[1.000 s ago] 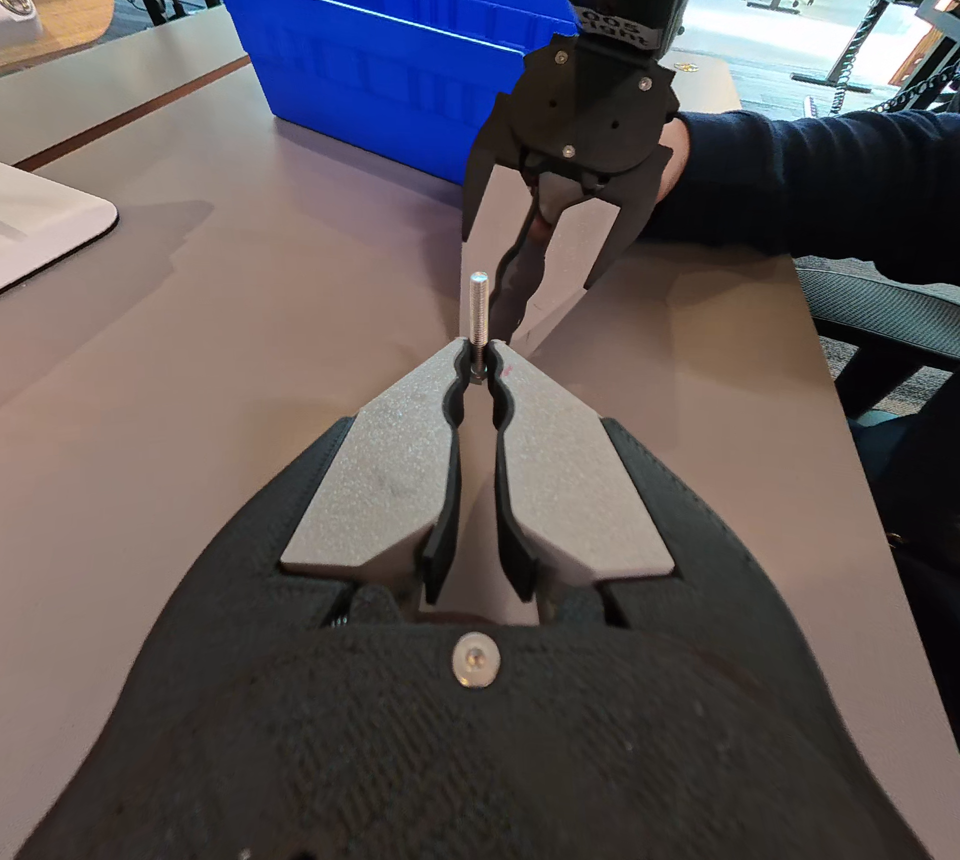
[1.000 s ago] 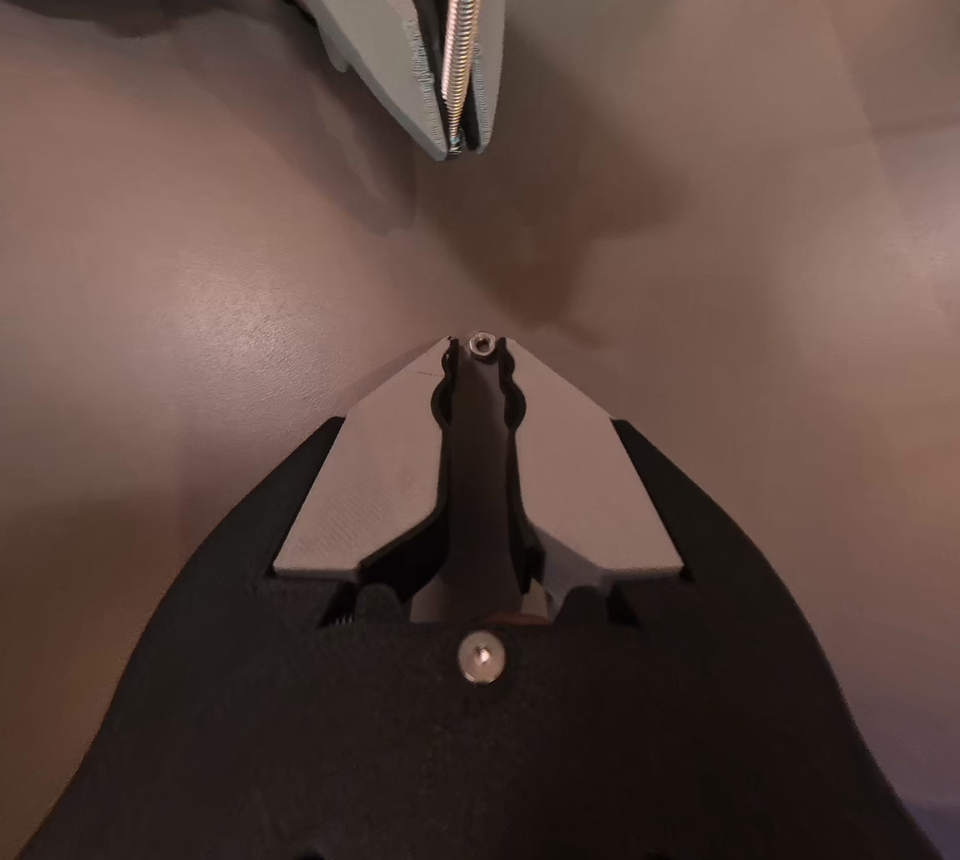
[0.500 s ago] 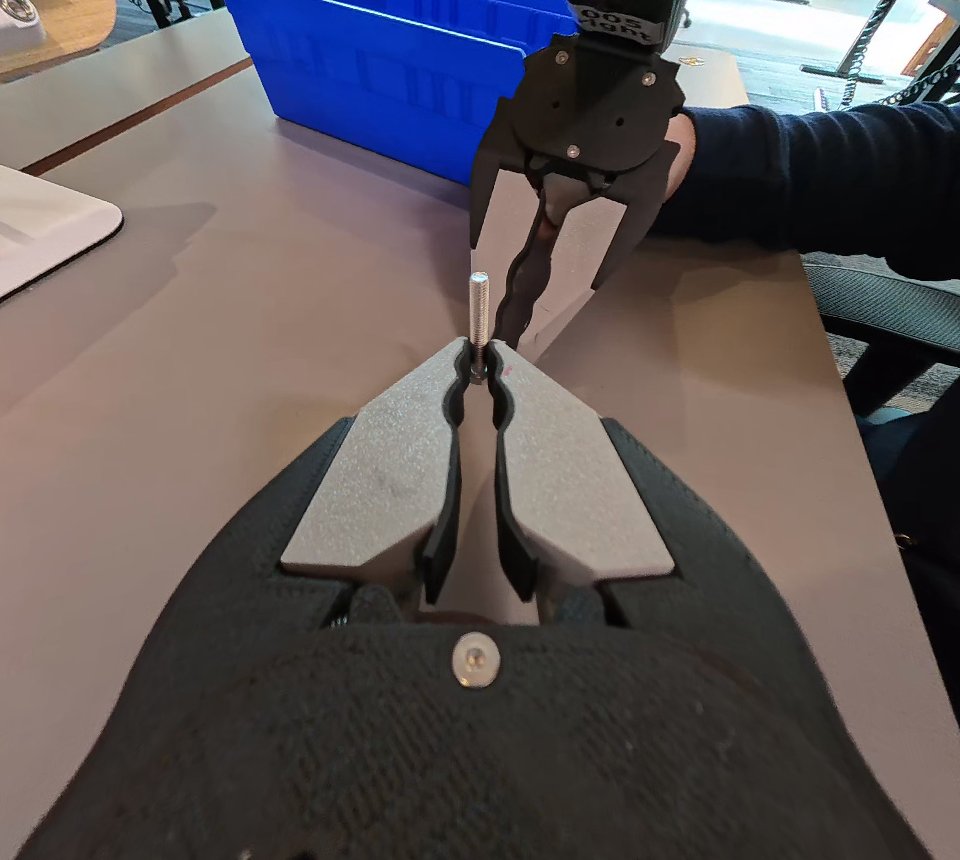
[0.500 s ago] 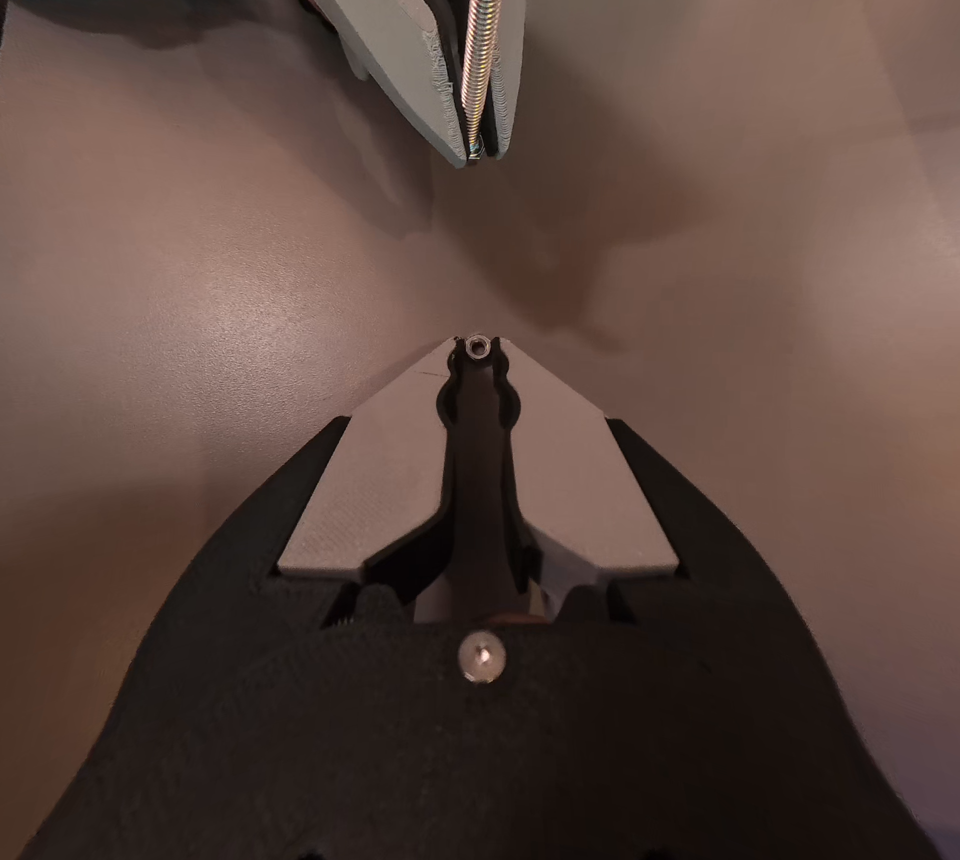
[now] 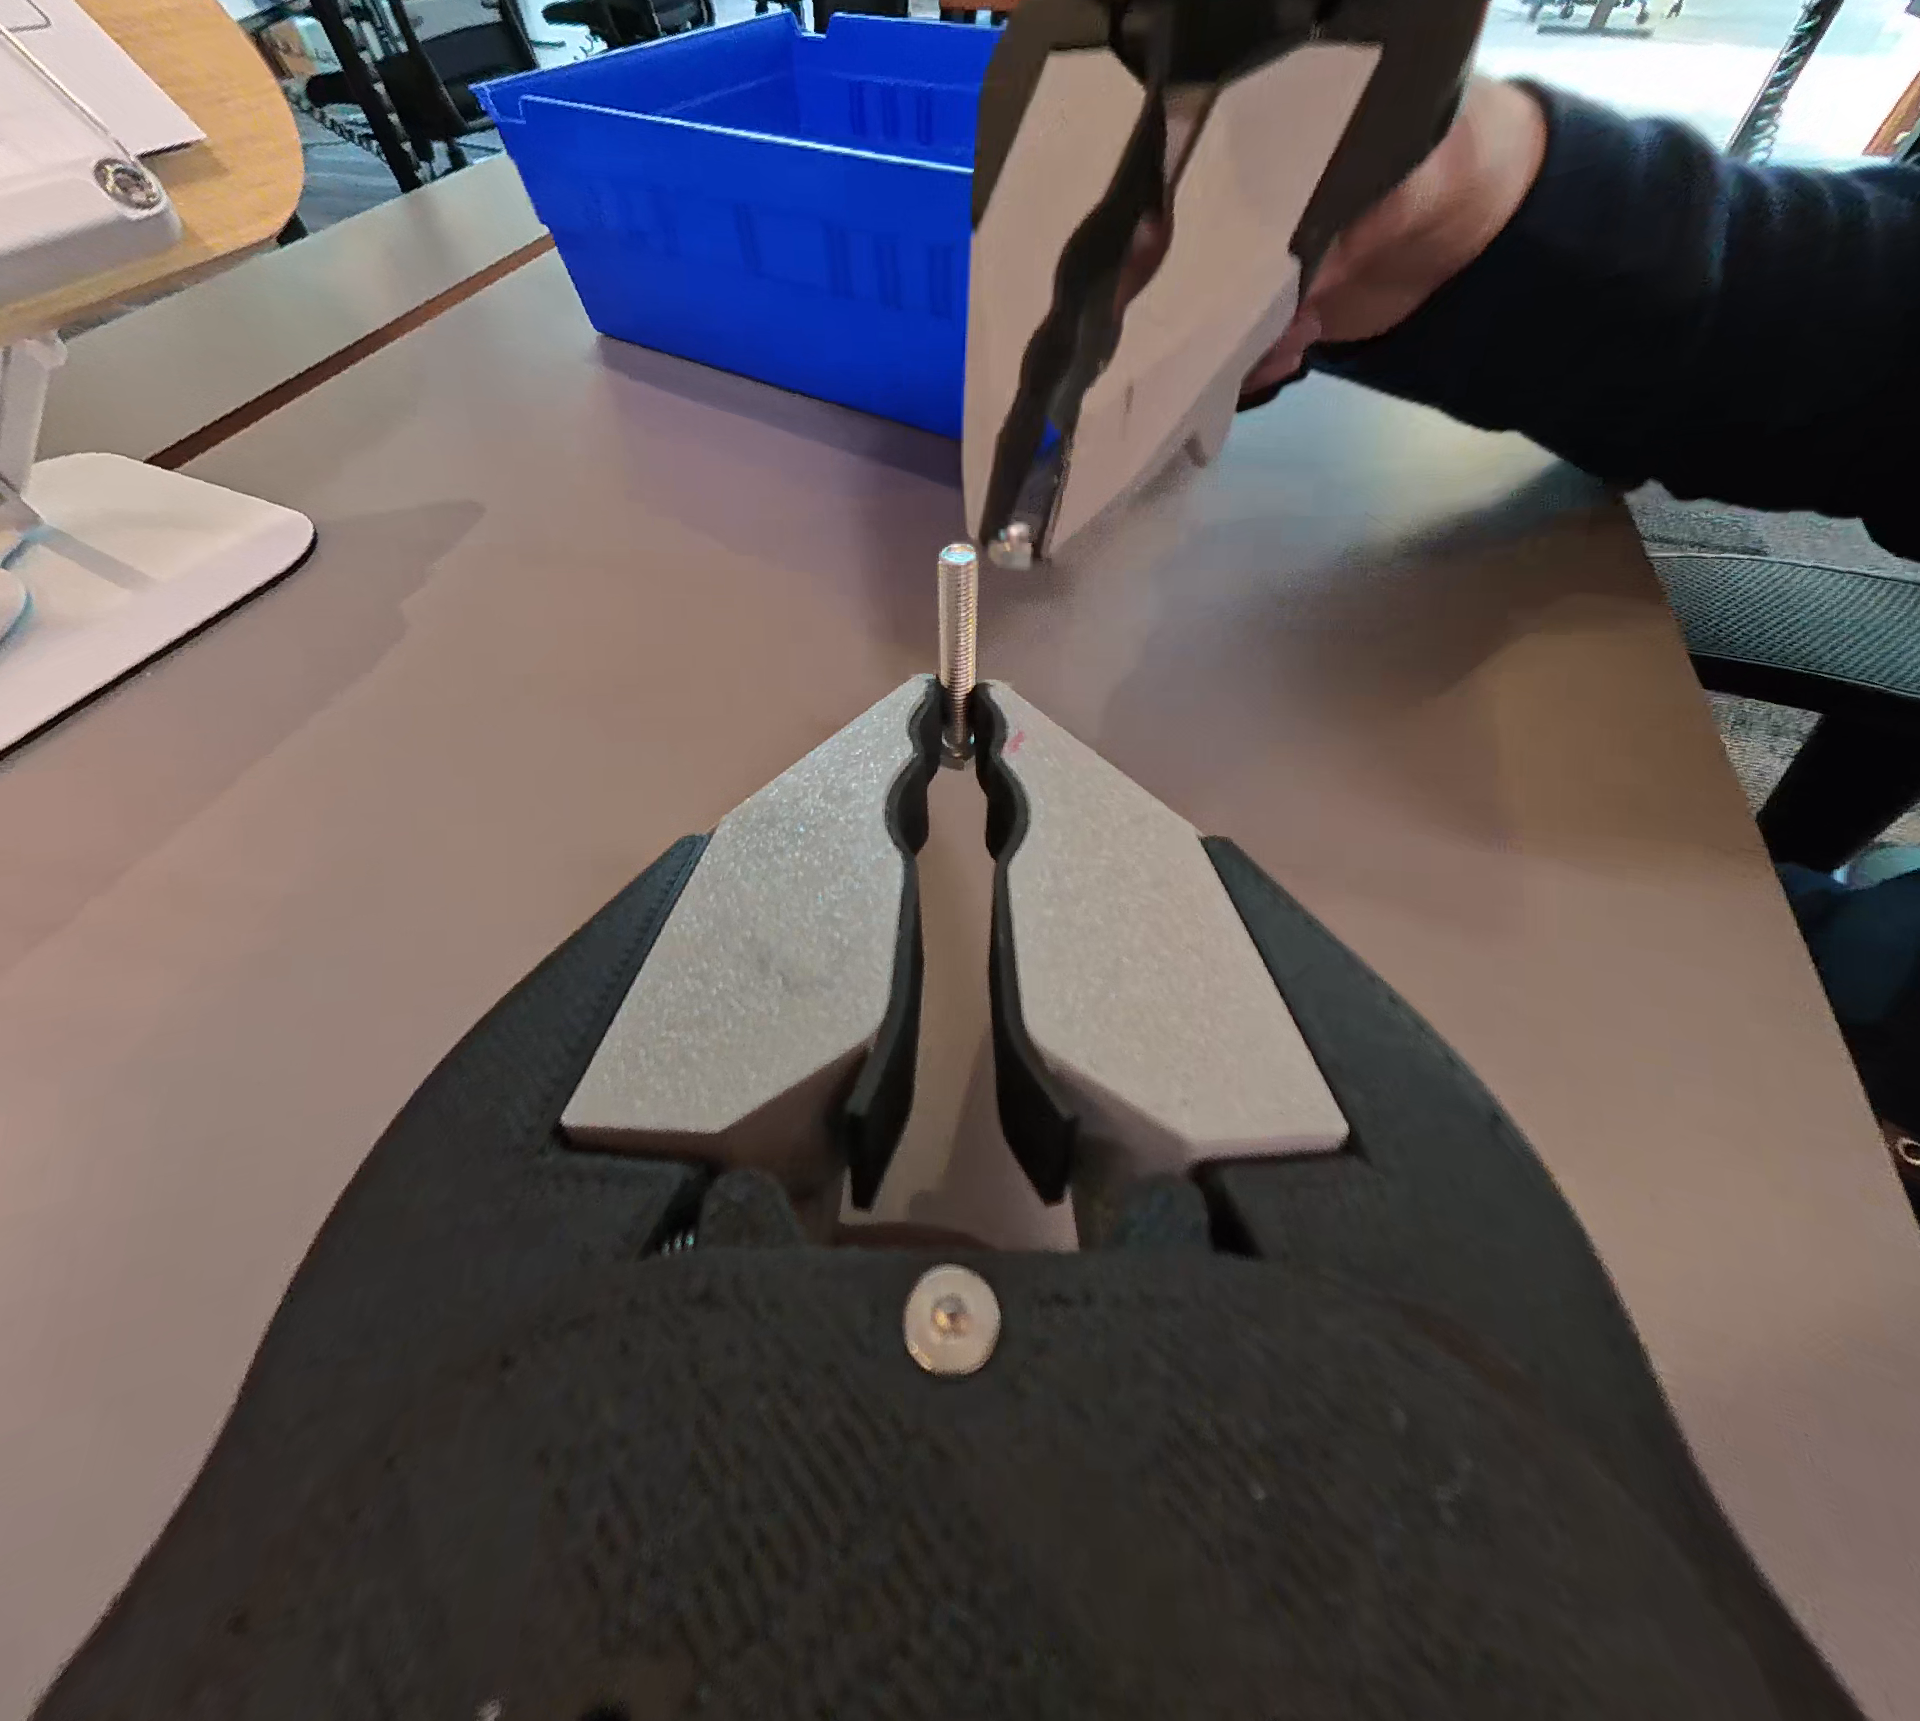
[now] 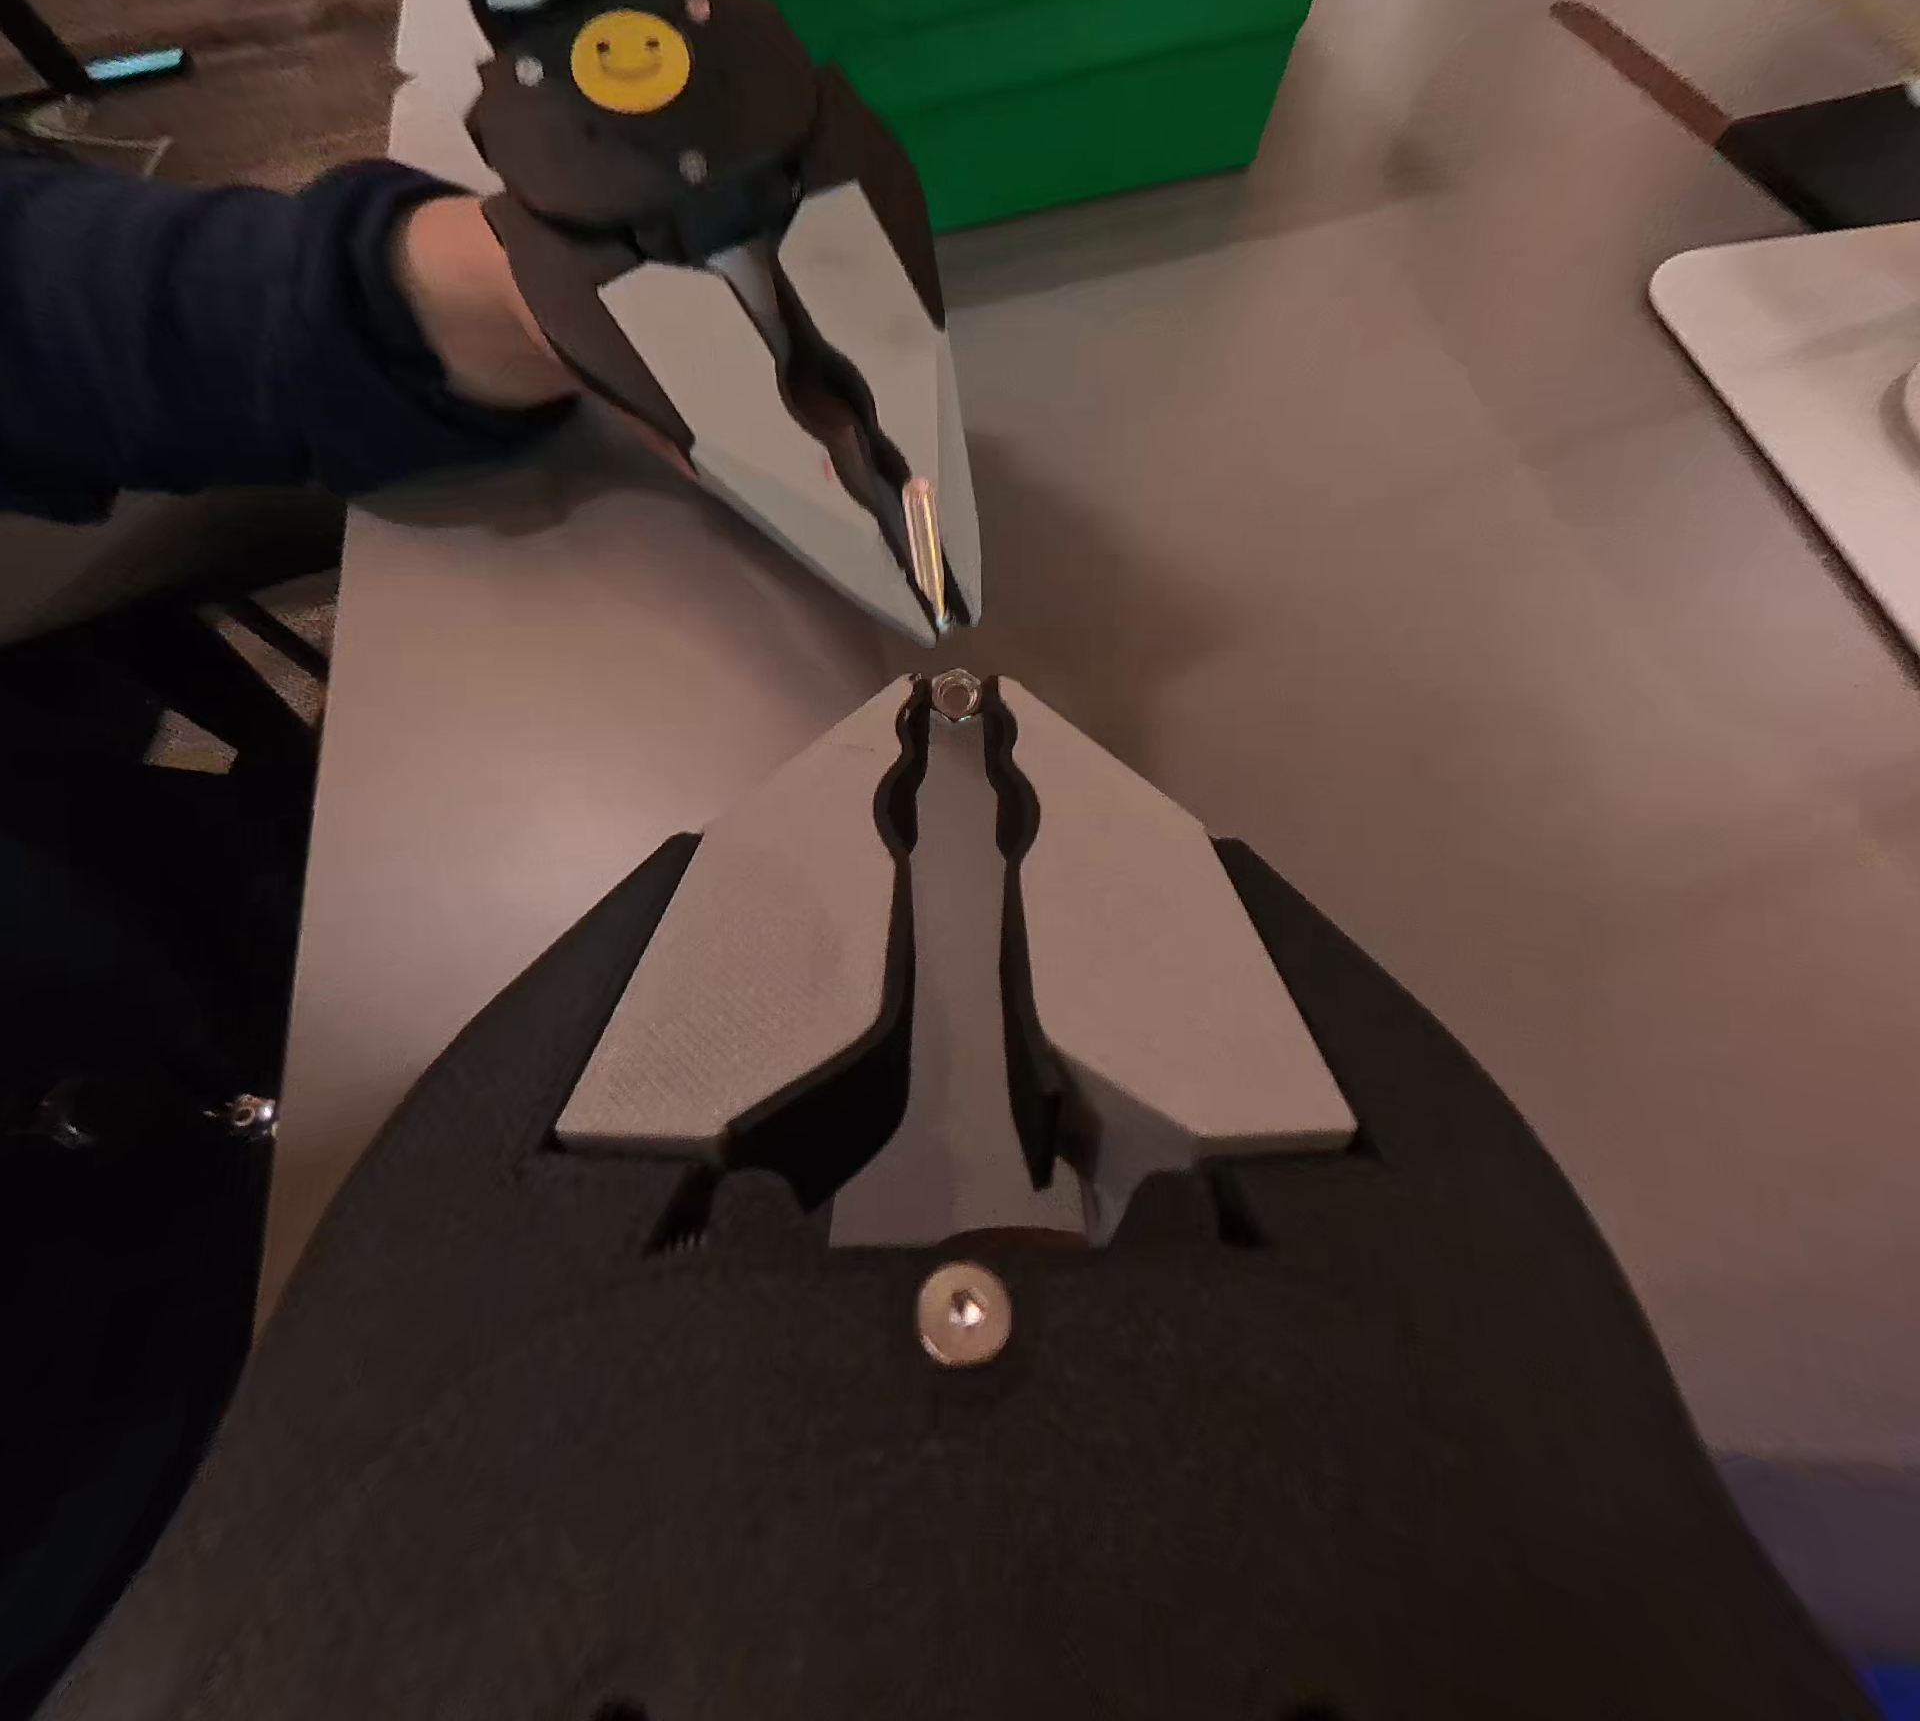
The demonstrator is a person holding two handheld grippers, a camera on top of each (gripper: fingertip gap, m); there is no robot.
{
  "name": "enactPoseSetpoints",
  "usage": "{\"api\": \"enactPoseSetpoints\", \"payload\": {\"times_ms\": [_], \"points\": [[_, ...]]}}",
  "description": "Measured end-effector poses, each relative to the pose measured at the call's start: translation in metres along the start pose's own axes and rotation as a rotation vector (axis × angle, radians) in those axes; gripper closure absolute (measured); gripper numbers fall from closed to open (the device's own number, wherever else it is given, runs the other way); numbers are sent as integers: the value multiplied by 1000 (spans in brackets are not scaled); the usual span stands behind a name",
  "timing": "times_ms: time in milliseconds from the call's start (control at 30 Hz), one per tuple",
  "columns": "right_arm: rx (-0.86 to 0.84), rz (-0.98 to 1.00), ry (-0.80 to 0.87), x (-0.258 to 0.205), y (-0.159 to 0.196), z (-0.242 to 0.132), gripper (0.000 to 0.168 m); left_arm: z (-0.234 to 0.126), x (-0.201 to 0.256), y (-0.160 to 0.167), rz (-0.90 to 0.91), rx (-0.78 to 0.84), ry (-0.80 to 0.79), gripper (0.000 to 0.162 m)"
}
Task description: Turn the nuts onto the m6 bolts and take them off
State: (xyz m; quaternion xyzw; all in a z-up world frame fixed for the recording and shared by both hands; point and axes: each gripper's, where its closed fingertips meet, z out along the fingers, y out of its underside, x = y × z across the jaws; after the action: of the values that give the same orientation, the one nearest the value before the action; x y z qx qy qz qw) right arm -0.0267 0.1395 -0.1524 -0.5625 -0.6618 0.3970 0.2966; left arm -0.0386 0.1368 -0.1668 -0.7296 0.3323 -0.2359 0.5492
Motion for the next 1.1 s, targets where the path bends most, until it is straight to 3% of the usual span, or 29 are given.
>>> {"api": "enactPoseSetpoints", "payload": {"times_ms": [300,1100], "points": [[-27,-40,-9,-8,-32,-1,161,3,0,1,17,-16,-27,158],[-105,-72,17,-5,-28,14,161,5,-1,4,-21,-35,-30,158]]}}
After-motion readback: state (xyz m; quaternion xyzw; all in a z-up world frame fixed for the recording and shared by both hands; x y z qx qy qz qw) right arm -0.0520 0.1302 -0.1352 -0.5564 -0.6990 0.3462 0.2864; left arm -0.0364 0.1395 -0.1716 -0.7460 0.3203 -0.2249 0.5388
